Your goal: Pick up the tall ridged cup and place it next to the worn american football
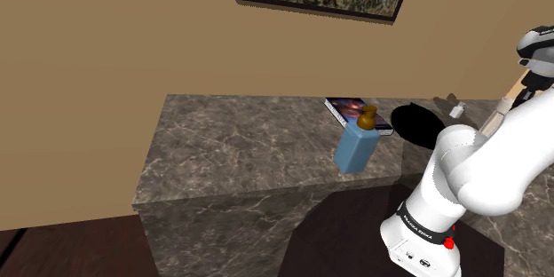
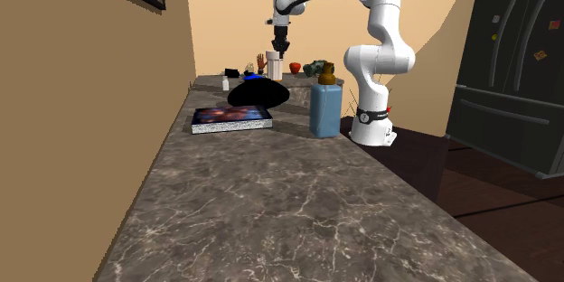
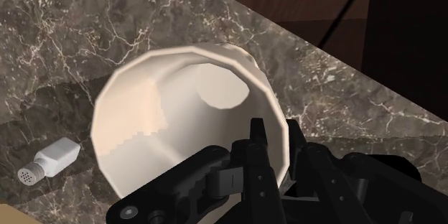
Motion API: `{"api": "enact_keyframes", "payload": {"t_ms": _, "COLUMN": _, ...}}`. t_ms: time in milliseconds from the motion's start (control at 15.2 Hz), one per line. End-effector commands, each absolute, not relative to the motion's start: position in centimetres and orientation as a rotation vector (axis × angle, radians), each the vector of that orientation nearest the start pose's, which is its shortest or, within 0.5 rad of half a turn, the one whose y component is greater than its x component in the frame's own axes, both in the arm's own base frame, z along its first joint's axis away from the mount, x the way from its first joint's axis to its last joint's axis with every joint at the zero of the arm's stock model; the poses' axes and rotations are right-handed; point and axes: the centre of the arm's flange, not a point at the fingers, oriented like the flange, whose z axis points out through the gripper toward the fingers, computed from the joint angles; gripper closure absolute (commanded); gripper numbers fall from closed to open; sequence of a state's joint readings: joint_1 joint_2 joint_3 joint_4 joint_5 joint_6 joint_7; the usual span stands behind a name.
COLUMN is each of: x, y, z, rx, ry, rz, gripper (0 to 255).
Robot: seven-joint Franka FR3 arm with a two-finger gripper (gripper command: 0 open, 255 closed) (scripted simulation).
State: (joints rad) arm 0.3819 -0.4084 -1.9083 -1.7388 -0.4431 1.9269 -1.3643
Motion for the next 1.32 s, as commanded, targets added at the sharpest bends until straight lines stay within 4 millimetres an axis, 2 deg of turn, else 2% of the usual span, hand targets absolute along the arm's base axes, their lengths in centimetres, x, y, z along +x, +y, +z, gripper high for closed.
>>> {"api": "enact_keyframes", "payload": {"t_ms": 0, "x": -8.0, "y": -61.4, "z": 46.5, "rx": -3.216, "ry": 0.092, "rz": 0.044, "gripper": 255}}
{"api": "enact_keyframes", "payload": {"t_ms": 858, "x": -8.0, "y": -61.4, "z": 39.5, "rx": -3.216, "ry": 0.092, "rz": 0.044, "gripper": 255}}
{"api": "enact_keyframes", "payload": {"t_ms": 1254, "x": -8.0, "y": -61.4, "z": 39.5, "rx": -3.216, "ry": 0.092, "rz": 0.044, "gripper": 255}}
